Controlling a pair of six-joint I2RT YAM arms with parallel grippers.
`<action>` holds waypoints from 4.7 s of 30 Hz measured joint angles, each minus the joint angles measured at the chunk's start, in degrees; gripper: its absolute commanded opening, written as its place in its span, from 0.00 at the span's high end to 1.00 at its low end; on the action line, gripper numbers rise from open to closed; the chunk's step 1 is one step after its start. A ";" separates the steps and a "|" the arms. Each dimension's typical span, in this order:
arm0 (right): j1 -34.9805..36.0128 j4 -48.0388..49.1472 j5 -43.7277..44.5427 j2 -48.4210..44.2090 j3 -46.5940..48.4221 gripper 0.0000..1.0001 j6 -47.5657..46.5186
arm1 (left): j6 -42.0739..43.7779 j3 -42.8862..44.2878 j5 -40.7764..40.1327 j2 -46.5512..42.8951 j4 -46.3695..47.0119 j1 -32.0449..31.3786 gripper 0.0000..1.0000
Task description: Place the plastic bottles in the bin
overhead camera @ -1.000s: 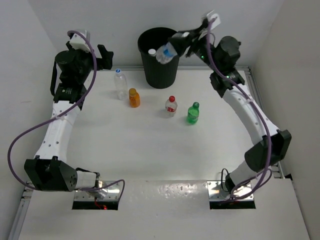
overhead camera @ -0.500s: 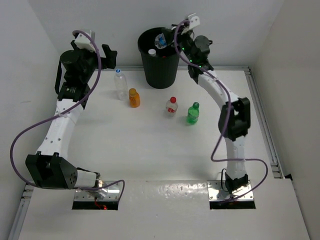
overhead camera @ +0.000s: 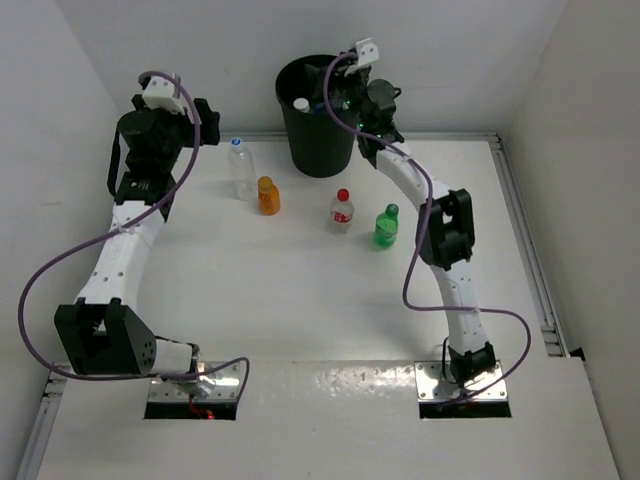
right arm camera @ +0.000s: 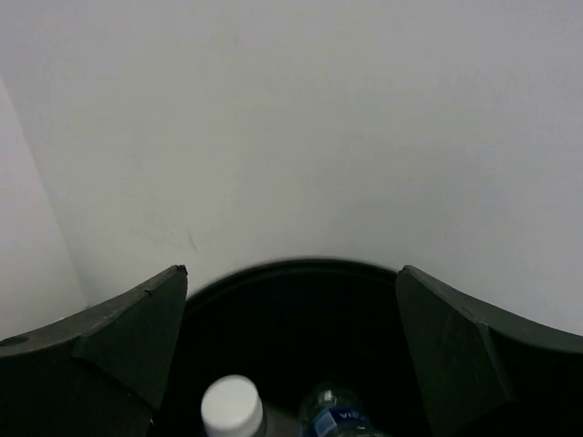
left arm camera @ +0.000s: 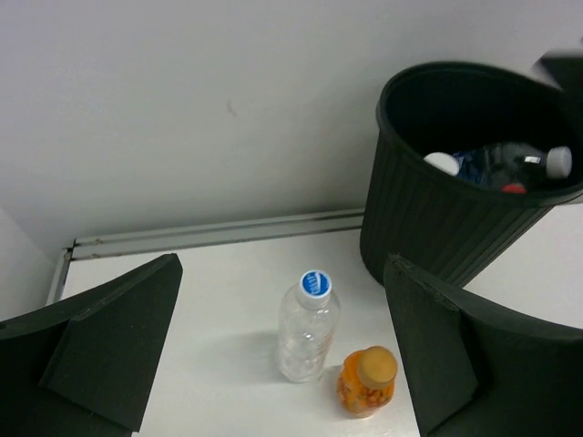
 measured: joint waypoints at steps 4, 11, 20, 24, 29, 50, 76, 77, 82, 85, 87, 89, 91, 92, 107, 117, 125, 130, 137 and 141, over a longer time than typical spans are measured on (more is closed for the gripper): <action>-0.39 1.42 0.07 -9.68 -6.95 0.06 0.87 | 2.16 -3.48 3.56 0.04 0.37 2.05 0.00; -3.98 3.69 -2.54 -31.47 -21.22 0.06 2.64 | 6.12 -8.57 11.80 3.23 0.79 2.86 0.00; -8.96 -6.80 -7.28 -46.10 -39.23 0.06 2.32 | 7.50 -6.23 15.54 17.68 2.08 1.49 0.00; -10.36 -14.60 -8.04 -48.59 -45.27 0.06 1.38 | 7.50 -1.31 16.00 24.92 3.41 0.90 0.00; -12.37 -21.49 -8.07 -51.71 -49.81 0.06 -0.28 | 7.48 4.44 16.57 32.81 5.33 0.28 0.07; -17.64 -40.46 -8.22 -71.45 -73.92 0.09 -5.68 | -6.75 39.17 19.02 33.31 13.40 -5.90 0.78; -17.33 -47.76 -11.96 -78.01 -78.86 0.01 -11.10 | 1.73 62.53 5.77 62.23 16.98 -16.48 0.00; -16.68 -46.95 -11.74 -78.38 -80.19 0.01 -11.32 | 1.97 62.99 5.49 61.53 17.20 -16.74 0.00; -12.17 -42.86 -9.88 -78.79 -86.73 0.01 -12.48 | 3.56 62.95 4.26 54.23 16.63 -18.80 0.00; -10.73 -38.88 -8.94 -78.58 -90.03 0.01 -12.90 | 5.40 60.67 3.41 45.92 15.76 -20.11 0.00; -10.38 -36.15 -8.70 -77.81 -91.01 0.01 -12.92 | 6.58 57.11 3.04 38.53 14.75 -20.61 0.00; -10.14 -32.57 -8.48 -76.54 -91.89 0.01 -12.81 | 7.50 52.76 2.64 30.93 13.97 -20.39 0.00; -9.88 -29.03 -7.76 -74.66 -92.50 0.01 -12.57 | 7.98 47.71 1.46 23.78 13.53 -19.26 0.00; -9.81 -27.82 -7.19 -73.75 -92.61 0.01 -12.26 | 8.00 45.51 0.92 21.09 12.90 -18.56 0.00; -9.90 -15.23 -9.81 -50.97 -84.76 0.47 -6.43 | 7.23 14.10 -4.70 6.10 -0.11 -10.25 0.00; -9.81 -17.68 -14.32 -52.09 -80.89 0.89 -8.52 | 7.28 3.76 -5.60 0.92 -1.31 -5.05 0.00; -9.90 -13.11 -14.45 -53.29 -55.17 1.00 -3.74 | 7.28 -1.20 -3.63 -0.66 -0.72 -5.05 0.00; -8.85 2.84 -11.63 -47.28 -37.51 1.00 -1.05 | 7.28 -2.56 -3.56 -0.74 -0.59 -5.35 0.00; -4.76 12.17 -6.97 -26.91 -20.61 1.00 -1.99 | 7.65 -4.33 -3.37 -0.92 0.28 -5.75 0.00; -3.43 11.56 -4.31 -12.90 -9.62 1.00 -4.24 | 8.39 -5.03 -1.55 -1.42 0.81 -5.79 0.00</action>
